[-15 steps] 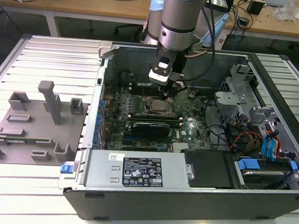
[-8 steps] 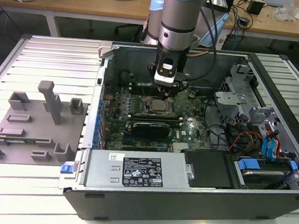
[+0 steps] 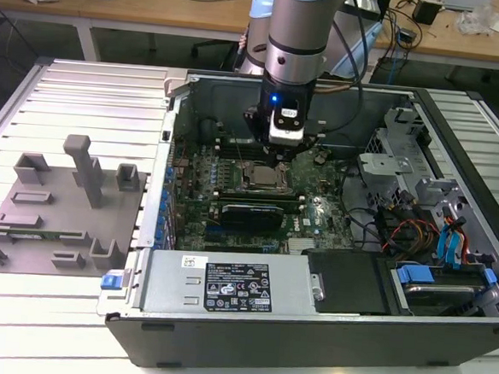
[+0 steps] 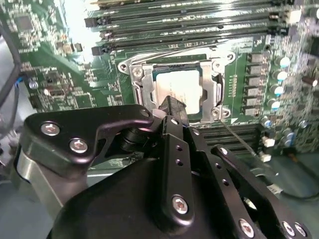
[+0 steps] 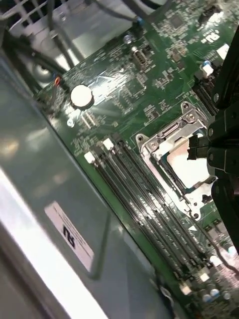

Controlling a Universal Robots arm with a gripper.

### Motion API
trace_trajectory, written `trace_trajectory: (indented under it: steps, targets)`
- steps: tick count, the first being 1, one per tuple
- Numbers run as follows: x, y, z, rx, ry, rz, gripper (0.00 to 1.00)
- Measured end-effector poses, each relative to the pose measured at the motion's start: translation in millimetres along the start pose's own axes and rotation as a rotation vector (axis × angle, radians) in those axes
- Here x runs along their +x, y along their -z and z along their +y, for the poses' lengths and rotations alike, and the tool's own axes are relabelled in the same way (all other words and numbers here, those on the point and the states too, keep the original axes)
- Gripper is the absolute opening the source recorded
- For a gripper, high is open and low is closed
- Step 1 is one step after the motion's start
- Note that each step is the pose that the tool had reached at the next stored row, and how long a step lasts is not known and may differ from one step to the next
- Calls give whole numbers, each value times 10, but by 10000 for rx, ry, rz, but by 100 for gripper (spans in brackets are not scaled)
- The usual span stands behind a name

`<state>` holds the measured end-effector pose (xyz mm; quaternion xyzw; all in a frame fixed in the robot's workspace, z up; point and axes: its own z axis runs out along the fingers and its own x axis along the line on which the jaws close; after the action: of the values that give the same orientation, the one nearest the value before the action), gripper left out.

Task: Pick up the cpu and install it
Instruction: 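Close the cpu cover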

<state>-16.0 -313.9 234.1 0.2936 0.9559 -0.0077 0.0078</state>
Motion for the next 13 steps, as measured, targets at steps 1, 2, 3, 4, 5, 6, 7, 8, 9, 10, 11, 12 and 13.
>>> trace_trajectory:
  steps: [1,2,3,4,5,6,7,8,9,10,11,12,13]
  targets:
    - [0,0,0,-7,294,-3,11]
    - [0,-1,0,-13,583,-6,11]
    - [0,-1,0,-17,800,-8,11]
    - [0,-1,0,-20,996,-10,11]
    - [0,-1,0,-27,1344,-14,11]
    - [0,-1,0,-34,1694,-17,11]
    - [0,-2,0,-41,2059,-21,11]
    - [0,-3,0,-45,2260,-23,11]
    - [0,-3,0,-48,2446,-25,11]
    - [0,-3,0,-51,2615,-26,11]
    - [0,-4,0,-59,2958,-30,11]
    - [0,-4,0,-63,3203,-32,11]
    - [0,-5,0,-67,3389,-34,11]
